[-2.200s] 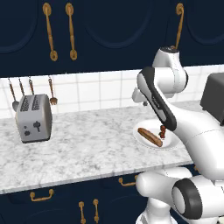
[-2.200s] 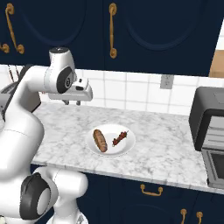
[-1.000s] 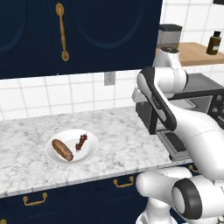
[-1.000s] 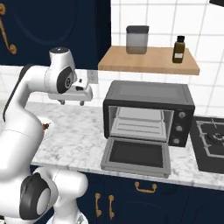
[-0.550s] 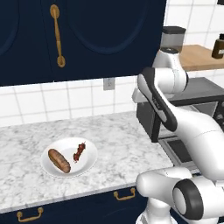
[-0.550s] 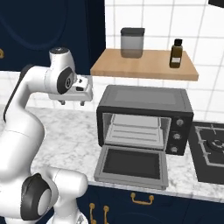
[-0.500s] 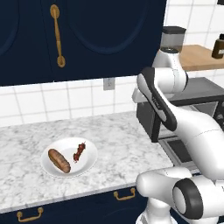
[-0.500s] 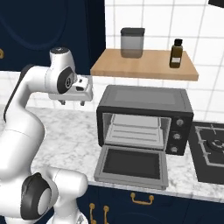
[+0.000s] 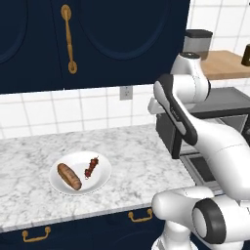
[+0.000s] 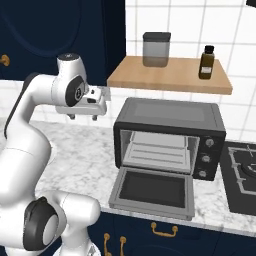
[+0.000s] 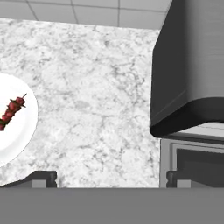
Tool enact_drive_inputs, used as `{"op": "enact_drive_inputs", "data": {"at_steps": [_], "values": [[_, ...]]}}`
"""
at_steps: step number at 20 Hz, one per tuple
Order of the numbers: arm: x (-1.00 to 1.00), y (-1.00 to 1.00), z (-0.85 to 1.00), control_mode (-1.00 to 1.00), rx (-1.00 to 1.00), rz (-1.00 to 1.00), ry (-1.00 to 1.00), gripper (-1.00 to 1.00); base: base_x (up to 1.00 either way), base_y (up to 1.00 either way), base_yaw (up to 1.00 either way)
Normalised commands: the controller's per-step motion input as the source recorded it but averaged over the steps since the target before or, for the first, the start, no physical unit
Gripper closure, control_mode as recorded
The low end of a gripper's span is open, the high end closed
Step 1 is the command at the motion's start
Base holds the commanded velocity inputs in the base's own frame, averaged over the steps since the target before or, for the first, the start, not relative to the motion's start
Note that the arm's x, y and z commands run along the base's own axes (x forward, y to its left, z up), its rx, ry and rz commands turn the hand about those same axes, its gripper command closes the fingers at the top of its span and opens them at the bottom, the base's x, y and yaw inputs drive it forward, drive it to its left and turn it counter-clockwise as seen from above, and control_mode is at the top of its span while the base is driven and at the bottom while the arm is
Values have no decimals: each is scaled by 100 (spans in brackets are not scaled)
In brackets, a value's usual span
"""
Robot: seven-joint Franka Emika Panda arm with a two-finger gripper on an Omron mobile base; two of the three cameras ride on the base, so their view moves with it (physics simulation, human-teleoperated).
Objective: Pick up the kebab skewer and baguette bread, and place them inside the toaster oven. Close the toaster oven door and start by setting the timer.
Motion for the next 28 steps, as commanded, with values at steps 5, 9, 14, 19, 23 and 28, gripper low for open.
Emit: {"op": "enact_drive_inputs", "data": {"at_steps": [5,9,14,19,23,28], "values": [[-1,0,0,-100,0,0,-1,-100,0,0,0],[-43,-74,0,-100,0,2,-13,-100,0,0,0],[-59,-95,0,-100,2,0,-9,-100,0,0,0],[-18,-94,-11,-100,5,0,-10,-100,0,0,0],[-7,-98,-31,-100,9,0,-21,-100,0,0,0],[-1,-73,-41,-100,3,0,-33,-100,0,0,0]]}}
